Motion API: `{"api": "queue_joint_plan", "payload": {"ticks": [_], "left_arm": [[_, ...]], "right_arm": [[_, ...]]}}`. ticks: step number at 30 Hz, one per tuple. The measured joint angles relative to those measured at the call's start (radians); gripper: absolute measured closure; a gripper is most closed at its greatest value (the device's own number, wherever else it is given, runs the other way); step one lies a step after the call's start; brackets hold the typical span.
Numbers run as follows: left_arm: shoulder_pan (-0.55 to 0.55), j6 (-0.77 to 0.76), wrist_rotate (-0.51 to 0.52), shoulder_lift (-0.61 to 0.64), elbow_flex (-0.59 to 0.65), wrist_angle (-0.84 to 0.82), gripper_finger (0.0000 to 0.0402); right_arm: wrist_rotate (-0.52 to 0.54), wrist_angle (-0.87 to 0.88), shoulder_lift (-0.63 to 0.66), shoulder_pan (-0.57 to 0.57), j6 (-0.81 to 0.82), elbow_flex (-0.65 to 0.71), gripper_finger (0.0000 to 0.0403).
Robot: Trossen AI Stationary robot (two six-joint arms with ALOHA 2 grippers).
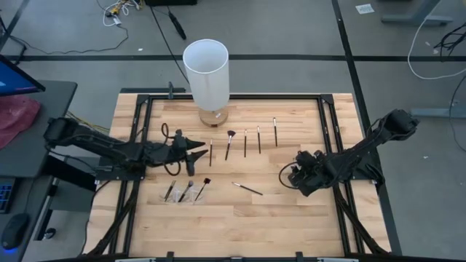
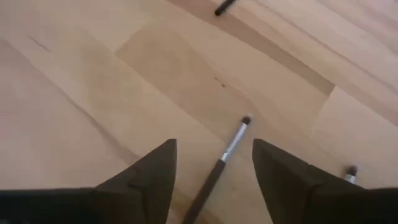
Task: Put items in baskets/containers
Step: Put the foundation brush in the transparent organizer
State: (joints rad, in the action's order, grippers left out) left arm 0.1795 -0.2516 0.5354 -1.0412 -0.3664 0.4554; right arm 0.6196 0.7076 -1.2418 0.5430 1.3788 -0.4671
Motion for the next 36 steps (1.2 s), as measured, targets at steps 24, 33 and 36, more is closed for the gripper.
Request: {"api": "queue_joint_plan", "payload": {"ticks": [24, 33, 36], "left_arm": [[0.003, 0.002, -0.002, -0.119, 0.0, 0.125, 0.0248], [0.003, 0.002, -0.002, -0.119, 0.0, 0.125, 0.0248], [0.003, 0.001, -0.003, -0.119, 0.0, 0.125, 0.0248]], "right_arm": [[0.251, -0.387, -0.297, 0.196, 0.114, 0.177, 0.0392], [0.272, -0.451, -0.301, 0.211, -0.027, 0.18, 0.0398], [0.289, -0.501, -0.296, 0.211, -0.034, 0.173, 0.0399]]}}
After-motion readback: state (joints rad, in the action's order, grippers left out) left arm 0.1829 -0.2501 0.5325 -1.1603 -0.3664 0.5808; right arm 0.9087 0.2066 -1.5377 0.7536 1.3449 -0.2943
